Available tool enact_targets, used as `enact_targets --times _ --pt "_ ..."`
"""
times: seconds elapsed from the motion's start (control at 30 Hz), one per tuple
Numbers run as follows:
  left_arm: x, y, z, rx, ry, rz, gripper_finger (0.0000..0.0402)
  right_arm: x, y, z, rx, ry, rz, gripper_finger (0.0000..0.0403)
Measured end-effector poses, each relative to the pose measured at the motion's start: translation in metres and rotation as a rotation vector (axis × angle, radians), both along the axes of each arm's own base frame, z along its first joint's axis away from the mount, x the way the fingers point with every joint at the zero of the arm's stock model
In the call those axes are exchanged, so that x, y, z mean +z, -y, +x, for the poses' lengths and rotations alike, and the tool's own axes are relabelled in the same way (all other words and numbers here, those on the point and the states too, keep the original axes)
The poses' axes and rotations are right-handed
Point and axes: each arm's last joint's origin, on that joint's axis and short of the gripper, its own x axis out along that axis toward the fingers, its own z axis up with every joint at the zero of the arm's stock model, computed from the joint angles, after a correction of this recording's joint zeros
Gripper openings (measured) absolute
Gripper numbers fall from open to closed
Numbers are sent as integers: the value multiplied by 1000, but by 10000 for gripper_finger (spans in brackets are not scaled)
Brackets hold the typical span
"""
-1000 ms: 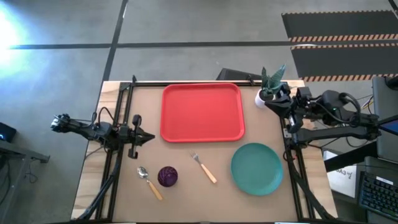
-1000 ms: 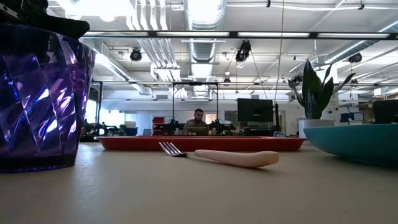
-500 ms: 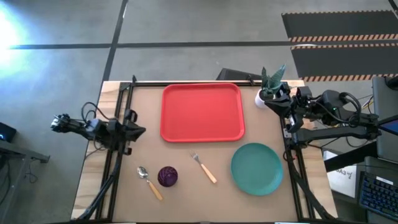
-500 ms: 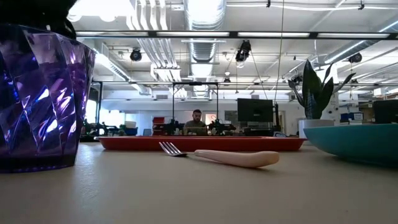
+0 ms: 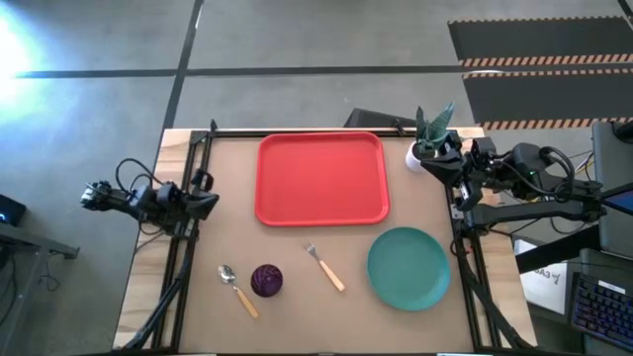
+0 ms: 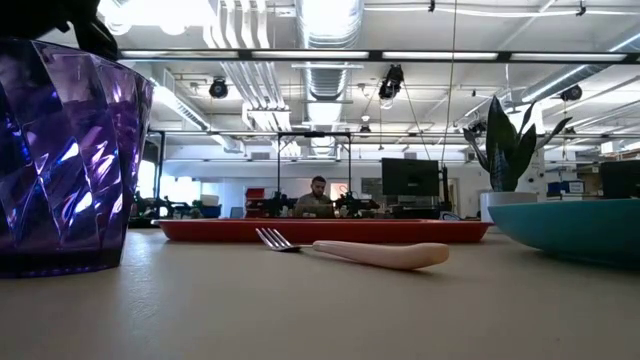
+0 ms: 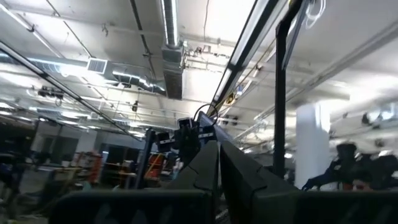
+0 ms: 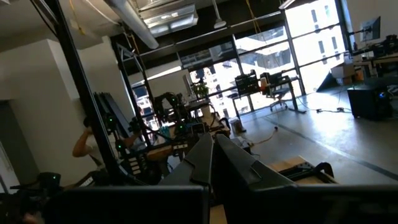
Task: Pick and place plate/cup/fork/spoon on tray
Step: Put the green plate on the orange tray
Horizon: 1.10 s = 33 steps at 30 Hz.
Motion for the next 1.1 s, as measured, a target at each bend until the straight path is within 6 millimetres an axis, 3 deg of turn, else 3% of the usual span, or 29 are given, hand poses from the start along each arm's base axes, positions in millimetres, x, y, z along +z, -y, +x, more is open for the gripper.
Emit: enact_targets --times 0.8,1.1 --pt "0 0 0 -1 0 -8 0 0 0 0 1 1 2 9" --pt "2 -1 -1 0 25 -16 0 10 0 0 8 45 36 9"
